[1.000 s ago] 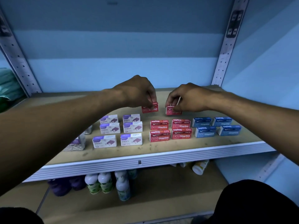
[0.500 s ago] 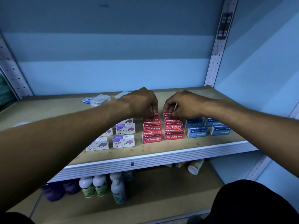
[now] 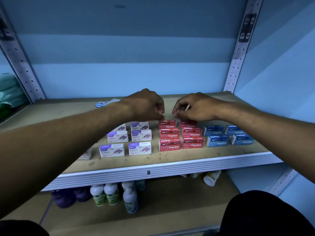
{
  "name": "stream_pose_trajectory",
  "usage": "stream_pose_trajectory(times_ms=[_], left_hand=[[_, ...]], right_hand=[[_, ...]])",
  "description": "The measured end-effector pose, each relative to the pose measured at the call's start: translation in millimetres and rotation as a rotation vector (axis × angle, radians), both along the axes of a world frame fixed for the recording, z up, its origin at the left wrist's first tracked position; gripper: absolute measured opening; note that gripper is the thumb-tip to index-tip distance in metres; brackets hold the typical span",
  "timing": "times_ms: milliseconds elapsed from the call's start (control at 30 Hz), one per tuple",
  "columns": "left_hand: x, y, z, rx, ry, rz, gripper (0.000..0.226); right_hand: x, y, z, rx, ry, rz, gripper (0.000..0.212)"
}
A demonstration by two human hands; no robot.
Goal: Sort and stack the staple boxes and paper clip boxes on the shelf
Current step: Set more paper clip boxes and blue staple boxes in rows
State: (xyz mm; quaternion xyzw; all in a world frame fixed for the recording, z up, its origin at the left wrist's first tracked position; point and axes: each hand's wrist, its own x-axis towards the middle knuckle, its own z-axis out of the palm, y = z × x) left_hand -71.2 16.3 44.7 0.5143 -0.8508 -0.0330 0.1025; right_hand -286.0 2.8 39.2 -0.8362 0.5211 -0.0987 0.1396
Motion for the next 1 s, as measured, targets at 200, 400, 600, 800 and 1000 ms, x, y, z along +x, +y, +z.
stream_pose_trajectory(times_ms=[200,400,600,800,1000], left_hand=[[46,-4,1,-0.036,-0.040,0.109,0.035],[88,-12,-4,-0.075,-0.027,0.229,0.046],[113,-31,-15,-0.015,-0.099,0.304,0.059],[124,-47,-17,0.069,-0.128,0.357,0.075],[124,-60,-19,0.107,-0.130,0.313,0.071]], right_hand=[[31,-13,0,0.007,0.011,0.023,0.031],[68,-37,-1,-0.069,0.129,0.113,0.059],[105,-65,-6,-0.100,0.270,0.139,0.089],[128,-91,-3,-0.107,0.426,0.108,0.086],[142,-97,-10,-0.115,0.532,0.118,0.076]])
